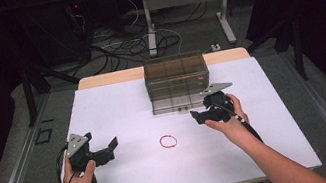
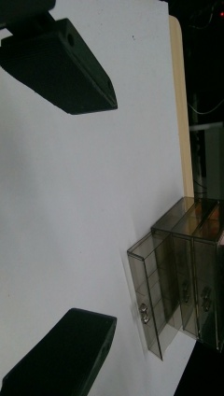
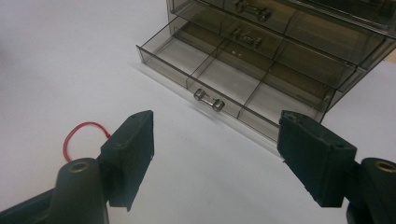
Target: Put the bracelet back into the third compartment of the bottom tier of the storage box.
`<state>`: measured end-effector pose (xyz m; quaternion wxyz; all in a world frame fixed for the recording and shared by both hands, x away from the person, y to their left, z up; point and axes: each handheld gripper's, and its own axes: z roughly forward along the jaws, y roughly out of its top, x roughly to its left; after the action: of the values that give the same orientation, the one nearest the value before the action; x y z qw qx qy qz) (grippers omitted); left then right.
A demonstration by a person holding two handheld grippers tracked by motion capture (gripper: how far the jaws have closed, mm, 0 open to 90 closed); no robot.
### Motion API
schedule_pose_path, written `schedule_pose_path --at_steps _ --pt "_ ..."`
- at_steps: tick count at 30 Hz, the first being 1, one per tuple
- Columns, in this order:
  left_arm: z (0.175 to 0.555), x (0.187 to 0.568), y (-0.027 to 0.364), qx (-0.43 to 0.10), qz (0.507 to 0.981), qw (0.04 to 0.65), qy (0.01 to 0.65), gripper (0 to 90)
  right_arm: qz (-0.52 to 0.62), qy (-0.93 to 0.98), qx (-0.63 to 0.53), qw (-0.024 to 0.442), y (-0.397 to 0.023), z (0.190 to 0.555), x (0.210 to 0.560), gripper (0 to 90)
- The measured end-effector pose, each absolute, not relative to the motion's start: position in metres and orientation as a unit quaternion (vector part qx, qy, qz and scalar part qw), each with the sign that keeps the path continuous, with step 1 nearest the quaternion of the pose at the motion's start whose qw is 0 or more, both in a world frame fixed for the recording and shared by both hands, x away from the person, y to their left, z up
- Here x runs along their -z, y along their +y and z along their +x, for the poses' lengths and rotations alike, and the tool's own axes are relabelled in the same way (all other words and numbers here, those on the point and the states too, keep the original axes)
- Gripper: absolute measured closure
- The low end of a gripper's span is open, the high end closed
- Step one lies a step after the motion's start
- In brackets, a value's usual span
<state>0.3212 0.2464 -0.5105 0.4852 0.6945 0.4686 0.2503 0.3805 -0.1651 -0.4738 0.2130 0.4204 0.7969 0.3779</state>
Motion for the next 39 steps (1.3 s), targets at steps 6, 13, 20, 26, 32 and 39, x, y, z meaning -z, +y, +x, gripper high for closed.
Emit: schedule_pose_path --at_steps 6,13,20,26,32,39 --pt "0.321 0.511 0.246 -0.250 0.695 0.486 0.468 0.4 0.403 0.808 -0.371 0.216 -0.156 0.385 0.474 27.2" --pt "0.321 0.511 0.246 -0.247 0.697 0.485 0.467 0.4 0.384 0.825 -0.365 0.197 -0.141 0.390 0.475 28.5" --pt "0.321 0.511 0.246 -0.247 0.698 0.485 0.466 0.4 0.371 0.833 -0.361 0.195 -0.128 0.393 0.476 29.3" --pt "0.321 0.511 0.246 -0.245 0.699 0.484 0.466 0.4 0.366 0.838 -0.361 0.183 -0.118 0.398 0.481 34.9" --pt "0.321 0.511 0.245 -0.244 0.701 0.483 0.465 0.4 0.362 0.841 -0.371 0.156 -0.106 0.402 0.490 39.1" --pt "0.321 0.511 0.245 -0.243 0.701 0.483 0.465 0.4 0.366 0.845 -0.366 0.135 -0.098 0.404 0.495 41.7"
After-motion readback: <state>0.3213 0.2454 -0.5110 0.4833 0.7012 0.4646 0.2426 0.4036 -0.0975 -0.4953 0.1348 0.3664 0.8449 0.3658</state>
